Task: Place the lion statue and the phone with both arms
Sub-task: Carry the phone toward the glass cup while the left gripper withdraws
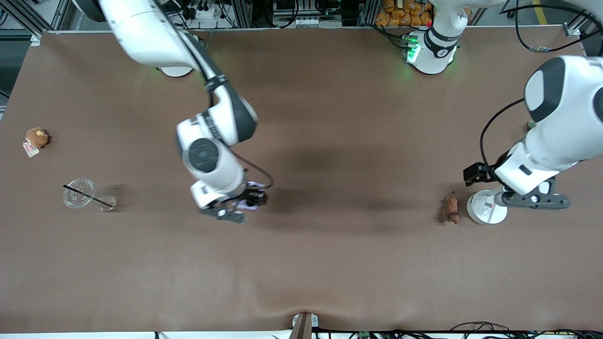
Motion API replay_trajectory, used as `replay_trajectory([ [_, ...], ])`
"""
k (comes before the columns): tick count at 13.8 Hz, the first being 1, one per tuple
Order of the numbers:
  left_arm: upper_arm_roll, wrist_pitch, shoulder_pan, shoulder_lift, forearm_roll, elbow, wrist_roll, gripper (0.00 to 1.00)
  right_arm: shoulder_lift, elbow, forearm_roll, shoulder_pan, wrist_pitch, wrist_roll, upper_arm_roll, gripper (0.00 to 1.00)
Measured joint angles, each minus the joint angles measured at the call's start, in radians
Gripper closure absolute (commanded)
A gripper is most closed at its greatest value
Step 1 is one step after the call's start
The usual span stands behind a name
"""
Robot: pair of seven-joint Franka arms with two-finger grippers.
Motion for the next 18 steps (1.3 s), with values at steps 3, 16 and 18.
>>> replay_trajectory([
  [3, 0.036, -0.078, 0.001, -0.062, -0.005, 0.001, 0.001, 0.0, 0.0, -0.009, 0.0, -0.146, -0.026, -0.217, -0.002, 0.78],
  [16, 0.128, -0.348, 0.007, -0.294, -0.039, 0.022, 0.066, 0.0, 0.14, -0.057, -0.036, -0.484, 0.019, -0.655, -0.003, 0.74],
  [18, 0.135, -0.347, 0.008, -0.287, -0.039, 0.02, 0.078, 0.0, 0.16, -0.061, -0.05, -0.522, 0.05, -0.655, -0.003, 0.72],
])
